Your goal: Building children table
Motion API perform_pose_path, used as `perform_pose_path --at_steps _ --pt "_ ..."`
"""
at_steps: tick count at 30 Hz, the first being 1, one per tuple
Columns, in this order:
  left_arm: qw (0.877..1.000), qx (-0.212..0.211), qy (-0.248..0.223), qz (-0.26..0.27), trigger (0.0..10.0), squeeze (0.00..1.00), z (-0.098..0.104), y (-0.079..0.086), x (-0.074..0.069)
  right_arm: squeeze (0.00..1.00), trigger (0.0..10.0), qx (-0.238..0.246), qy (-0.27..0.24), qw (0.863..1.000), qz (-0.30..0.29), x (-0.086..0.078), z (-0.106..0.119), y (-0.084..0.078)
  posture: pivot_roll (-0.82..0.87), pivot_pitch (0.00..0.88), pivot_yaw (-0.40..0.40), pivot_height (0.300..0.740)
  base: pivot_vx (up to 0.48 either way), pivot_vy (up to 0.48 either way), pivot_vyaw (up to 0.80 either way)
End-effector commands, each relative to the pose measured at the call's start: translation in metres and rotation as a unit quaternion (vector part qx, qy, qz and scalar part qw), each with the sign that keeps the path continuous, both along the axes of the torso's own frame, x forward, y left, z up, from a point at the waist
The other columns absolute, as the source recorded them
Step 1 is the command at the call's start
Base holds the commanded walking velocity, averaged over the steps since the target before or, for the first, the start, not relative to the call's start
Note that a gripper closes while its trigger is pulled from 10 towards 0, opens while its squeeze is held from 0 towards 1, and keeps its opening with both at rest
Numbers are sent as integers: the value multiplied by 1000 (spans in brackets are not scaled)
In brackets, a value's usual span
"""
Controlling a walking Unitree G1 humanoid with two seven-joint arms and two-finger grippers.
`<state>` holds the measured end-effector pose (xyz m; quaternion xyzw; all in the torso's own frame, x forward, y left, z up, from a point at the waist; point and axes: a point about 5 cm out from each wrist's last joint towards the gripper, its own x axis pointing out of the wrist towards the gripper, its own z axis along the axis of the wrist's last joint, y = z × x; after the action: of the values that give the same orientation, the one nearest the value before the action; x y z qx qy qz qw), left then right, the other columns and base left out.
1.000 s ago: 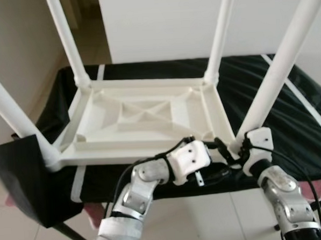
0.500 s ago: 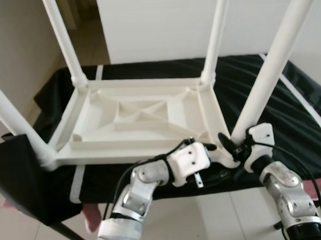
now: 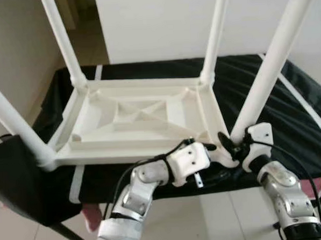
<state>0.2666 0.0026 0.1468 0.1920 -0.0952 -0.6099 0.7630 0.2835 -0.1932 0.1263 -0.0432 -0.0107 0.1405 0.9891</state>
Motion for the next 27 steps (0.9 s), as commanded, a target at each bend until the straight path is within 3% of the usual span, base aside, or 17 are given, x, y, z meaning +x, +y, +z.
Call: perform_pose_path --at_steps 1,5,14,18,22,23,25,27 --pt "996 -29 -9 80 10000 0 0 2 9 0 10000 -26 29 999 4 -2 -12 8 -85 7 -7 740 0 0 0" --pt "996 -30 -8 78 10000 0 -1 0 7 0 10000 -7 44 997 -67 -2 -18 9 -89 0 -11 740 0 0 0" --pt "997 -29 -6 76 10000 0 -2 -2 8 0 10000 16 57 989 -136 -3 -24 9 -93 0 -21 740 0 0 0" --pt "997 -27 0 76 10000 0 -3 -3 9 0 10000 45 55 975 -208 -6 -26 13 -97 0 -28 740 0 0 0" --pt "997 -26 1 76 10000 0 -3 -3 9 0 10000 54 55 970 -229 -8 -26 14 -97 0 -26 740 0 0 0" --pt "997 -24 -1 75 10000 0 -4 -3 10 0 10000 71 54 956 -280 -11 -28 24 -100 0 -22 740 0 0 0" --pt "997 -24 -1 75 10000 0 -4 -3 10 0 10000 71 54 956 -280 -11 -28 24 -100 0 -22 740 0 0 0" --pt "997 -24 -5 72 10000 0 -3 -3 10 0 10000 78 47 955 -281 -13 -25 37 -104 0 -14 740 0 0 0"
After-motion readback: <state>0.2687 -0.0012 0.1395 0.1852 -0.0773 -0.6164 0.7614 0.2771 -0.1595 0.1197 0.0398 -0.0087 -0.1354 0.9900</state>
